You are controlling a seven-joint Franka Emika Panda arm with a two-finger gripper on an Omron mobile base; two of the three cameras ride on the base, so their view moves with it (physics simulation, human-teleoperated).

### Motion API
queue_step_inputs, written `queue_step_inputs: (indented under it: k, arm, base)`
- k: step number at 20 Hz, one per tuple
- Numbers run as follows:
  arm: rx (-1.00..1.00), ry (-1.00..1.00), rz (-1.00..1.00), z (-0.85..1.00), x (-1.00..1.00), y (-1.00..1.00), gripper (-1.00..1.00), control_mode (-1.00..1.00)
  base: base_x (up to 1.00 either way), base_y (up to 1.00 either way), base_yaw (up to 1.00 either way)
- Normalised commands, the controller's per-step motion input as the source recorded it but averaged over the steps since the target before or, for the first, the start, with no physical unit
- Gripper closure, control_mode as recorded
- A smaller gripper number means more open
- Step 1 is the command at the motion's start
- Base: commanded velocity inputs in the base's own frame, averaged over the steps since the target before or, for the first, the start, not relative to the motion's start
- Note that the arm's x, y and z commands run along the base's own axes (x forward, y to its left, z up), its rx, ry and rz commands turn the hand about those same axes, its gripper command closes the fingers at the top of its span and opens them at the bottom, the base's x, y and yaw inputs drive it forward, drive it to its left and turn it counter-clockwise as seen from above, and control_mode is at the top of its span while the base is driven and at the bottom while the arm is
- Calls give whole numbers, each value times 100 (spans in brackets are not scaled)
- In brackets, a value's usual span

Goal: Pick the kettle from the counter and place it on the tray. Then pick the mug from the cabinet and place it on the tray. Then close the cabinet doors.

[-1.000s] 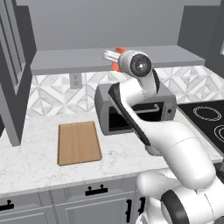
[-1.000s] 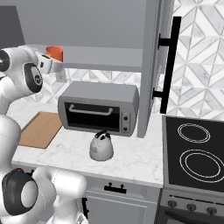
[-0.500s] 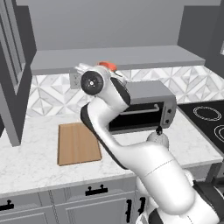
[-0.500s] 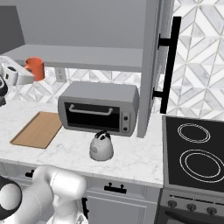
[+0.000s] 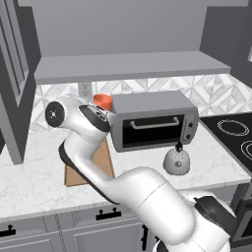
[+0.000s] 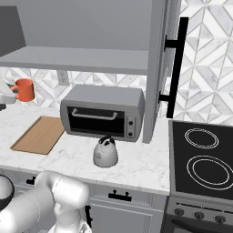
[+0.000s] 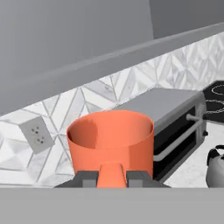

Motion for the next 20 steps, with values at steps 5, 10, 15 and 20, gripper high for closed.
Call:
queue_step_inputs:
  k: [5,10,15,20]
  arm:
    - [0,0,-6,-77,17,12,100,-100]
    - [2,0,0,-83,22,0,100,-100]
    - [2,0,-2,-73,34,6,100,-100]
    - [0,0,-12,-62,63,25,100,-100]
  base:
    - [0,0,0]
    - [0,0,0]
    - [0,0,0]
    - [0,0,0]
